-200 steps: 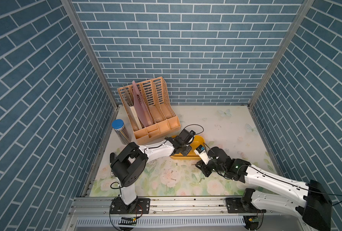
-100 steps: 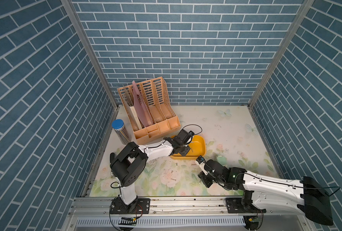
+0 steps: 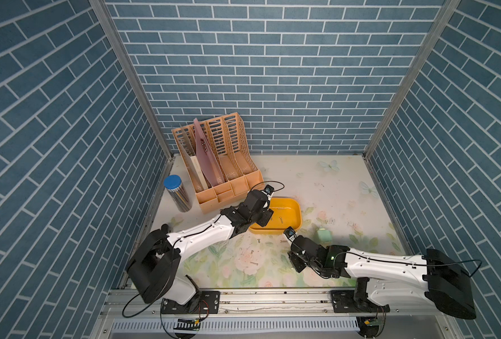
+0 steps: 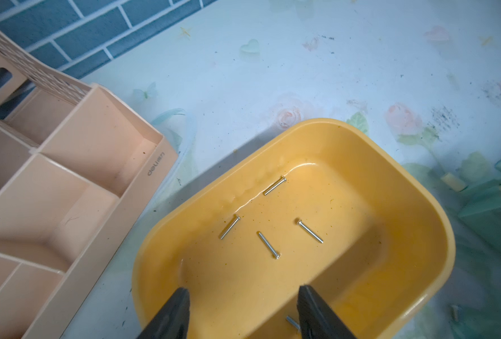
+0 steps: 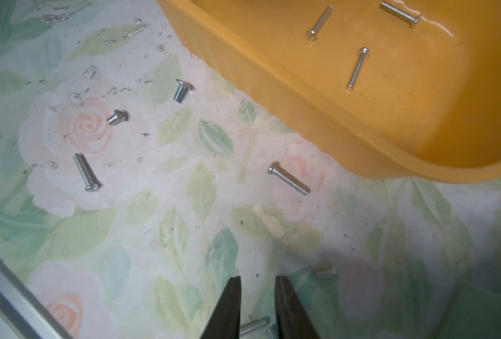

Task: Put the screws on the desktop into the storage box
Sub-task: Pick up the screw from the center of the board.

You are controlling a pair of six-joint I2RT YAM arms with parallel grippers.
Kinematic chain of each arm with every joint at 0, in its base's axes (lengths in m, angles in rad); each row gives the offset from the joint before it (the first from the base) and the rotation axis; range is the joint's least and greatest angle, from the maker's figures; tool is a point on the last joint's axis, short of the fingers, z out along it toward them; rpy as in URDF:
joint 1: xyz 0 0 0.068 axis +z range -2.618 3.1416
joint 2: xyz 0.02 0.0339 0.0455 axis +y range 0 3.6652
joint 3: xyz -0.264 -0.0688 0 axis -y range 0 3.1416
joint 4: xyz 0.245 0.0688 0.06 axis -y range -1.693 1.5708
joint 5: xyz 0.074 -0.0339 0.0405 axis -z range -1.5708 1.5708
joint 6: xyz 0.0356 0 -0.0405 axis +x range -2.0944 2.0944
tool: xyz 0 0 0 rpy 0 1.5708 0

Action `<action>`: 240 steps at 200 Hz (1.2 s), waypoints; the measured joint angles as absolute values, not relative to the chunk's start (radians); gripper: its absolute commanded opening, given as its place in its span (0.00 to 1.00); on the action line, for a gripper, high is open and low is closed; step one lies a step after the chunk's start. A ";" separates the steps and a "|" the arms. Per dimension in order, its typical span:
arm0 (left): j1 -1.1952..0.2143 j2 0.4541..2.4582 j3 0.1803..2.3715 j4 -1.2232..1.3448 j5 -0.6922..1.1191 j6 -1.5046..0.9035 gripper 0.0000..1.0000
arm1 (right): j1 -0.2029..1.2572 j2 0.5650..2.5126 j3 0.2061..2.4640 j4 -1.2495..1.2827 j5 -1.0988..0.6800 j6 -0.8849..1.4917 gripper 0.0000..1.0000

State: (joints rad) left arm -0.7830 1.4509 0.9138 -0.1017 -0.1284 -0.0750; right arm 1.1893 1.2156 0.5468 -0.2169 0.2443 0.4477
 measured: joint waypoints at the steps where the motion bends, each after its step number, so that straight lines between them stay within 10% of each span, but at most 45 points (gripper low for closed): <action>1: -0.783 1.448 0.910 -0.100 -0.131 -0.076 0.66 | 1.189 1.217 0.548 -0.216 0.245 0.447 0.26; 240: -0.672 1.103 0.590 0.074 -0.190 -0.177 0.75 | 1.029 1.467 0.681 -0.151 0.093 -0.114 0.34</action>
